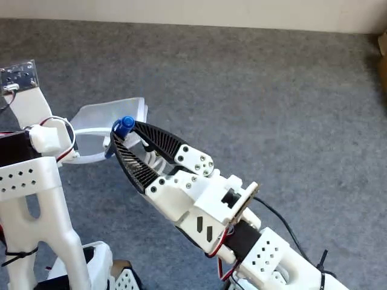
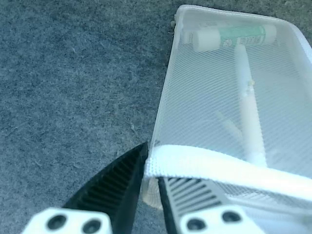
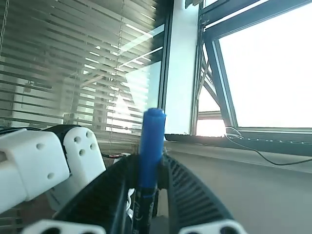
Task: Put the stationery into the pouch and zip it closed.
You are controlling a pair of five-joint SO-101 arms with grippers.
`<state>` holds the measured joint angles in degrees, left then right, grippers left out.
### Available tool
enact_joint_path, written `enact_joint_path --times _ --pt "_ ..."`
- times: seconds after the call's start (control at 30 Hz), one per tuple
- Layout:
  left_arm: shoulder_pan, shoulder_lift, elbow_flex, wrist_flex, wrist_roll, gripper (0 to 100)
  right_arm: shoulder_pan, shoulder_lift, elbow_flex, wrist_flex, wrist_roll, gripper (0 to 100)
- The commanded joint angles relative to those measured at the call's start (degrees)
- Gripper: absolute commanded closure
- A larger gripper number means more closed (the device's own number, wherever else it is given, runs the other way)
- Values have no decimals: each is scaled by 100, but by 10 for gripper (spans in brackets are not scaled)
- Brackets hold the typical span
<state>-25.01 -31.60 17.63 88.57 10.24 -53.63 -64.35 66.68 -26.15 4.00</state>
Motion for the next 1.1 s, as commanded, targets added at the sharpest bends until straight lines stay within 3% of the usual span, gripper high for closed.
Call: enact_joint_path --times 0.0,0.13,0.3,0.53,1.07 --pt "-57 119 4 -105 35 994 -57 -40 -92 -171 88 994" --pt "-57 119 4 -114 35 994 -57 470 -215 -321 88 994" --pt "-57 119 4 -114 35 994 -22 1516 -435 -1402 149 994" --pt "-48 119 4 -114 44 994 -40 2554 -409 -2853 1407 994" --pt "-48 145 13 -114 35 994 -57 3468 180 -2897 1468 958"
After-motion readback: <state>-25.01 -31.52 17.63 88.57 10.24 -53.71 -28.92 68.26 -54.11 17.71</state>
